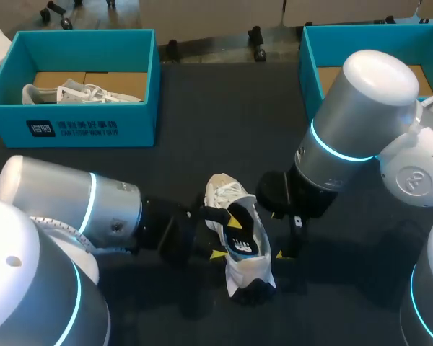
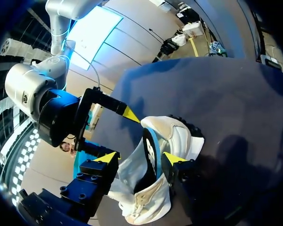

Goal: Take the shoe out of the shoebox, open the shoe tongue, remove and reinsert the insole, then place the shoe into the shoebox

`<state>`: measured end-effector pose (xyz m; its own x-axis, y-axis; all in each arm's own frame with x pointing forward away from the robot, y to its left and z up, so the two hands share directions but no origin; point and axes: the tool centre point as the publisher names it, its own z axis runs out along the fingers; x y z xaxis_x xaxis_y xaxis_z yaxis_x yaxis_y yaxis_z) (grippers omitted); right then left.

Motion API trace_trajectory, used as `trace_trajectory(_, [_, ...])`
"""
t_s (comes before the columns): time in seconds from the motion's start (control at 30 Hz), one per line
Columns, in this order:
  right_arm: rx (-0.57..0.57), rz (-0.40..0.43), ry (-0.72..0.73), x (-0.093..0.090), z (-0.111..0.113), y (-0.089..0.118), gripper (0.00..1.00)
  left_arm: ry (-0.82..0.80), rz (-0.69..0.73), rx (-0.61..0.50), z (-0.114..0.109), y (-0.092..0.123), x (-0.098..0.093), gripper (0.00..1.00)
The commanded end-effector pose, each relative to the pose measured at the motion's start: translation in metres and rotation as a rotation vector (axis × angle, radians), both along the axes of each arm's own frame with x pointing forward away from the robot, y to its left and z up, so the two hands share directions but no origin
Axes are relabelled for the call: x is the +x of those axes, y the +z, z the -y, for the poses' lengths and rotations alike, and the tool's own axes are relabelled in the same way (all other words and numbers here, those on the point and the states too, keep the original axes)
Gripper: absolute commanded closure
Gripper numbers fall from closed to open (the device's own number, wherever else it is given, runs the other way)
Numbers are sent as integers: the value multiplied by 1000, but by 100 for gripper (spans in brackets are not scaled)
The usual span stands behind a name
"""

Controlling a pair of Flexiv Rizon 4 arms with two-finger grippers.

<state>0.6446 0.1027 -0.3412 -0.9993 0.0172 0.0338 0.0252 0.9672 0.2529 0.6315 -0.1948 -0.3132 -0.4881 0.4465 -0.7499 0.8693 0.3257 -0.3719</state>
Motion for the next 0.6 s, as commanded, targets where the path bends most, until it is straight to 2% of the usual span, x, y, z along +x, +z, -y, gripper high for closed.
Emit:
trace_trajectory(0.03, [6, 23, 8, -4, 10, 8, 0, -47, -38, 133, -2, 4, 2, 37])
trace_trajectory(0.2, [0, 25, 22, -9, 25, 20, 0, -73, -47, 200, -12, 10, 3, 39])
trace_trajectory(0.27, [8, 27, 37, -11, 32, 23, 0, -86, -47, 231, -15, 13, 4, 47])
trace_trajectory(0.33, [2, 18, 59, -12, 39, 25, 0, -97, -44, 273, -19, 15, 5, 49])
trace_trajectory(0.5, [-6, 11, 78, -15, 60, 33, 0, -125, -48, 384, -27, 21, 7, 31])
trace_trajectory(0.53, [-3, 6, 92, -15, 65, 34, 0, -136, -56, 409, -28, 23, 7, 30])
trace_trajectory(0.6, [16, -7, 96, -16, 75, 34, 0, -151, -67, 455, -29, 27, 8, 35])
